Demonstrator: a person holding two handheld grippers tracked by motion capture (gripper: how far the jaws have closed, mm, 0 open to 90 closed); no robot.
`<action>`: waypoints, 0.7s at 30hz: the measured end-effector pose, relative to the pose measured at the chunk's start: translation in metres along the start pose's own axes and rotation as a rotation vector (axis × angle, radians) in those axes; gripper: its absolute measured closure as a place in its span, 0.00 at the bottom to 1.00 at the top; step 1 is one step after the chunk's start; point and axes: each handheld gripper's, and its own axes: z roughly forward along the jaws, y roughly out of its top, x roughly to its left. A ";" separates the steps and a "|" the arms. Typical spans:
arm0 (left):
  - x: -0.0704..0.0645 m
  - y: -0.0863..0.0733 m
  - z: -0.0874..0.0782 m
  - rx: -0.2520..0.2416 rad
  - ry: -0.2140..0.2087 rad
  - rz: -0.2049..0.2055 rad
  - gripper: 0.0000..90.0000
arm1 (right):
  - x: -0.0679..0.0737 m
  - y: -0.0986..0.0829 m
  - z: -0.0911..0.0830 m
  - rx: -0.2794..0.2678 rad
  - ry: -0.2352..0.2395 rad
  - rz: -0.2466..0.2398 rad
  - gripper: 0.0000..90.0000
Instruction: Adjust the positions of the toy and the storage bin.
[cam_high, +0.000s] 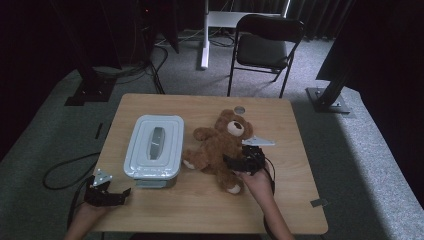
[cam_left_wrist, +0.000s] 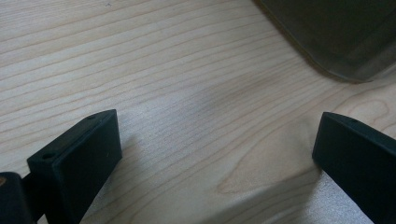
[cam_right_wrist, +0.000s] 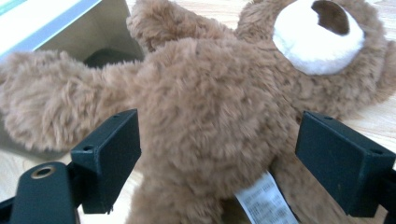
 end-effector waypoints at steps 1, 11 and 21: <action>0.000 0.000 0.000 0.000 0.000 0.000 0.02 | 0.001 0.002 0.002 0.001 0.004 0.010 0.15; 0.000 0.000 0.000 0.000 0.000 0.000 0.02 | 0.010 0.012 0.044 0.084 -0.089 0.084 0.12; 0.000 0.000 0.000 0.000 0.000 0.000 0.02 | -0.007 -0.007 0.071 0.165 0.038 0.190 0.15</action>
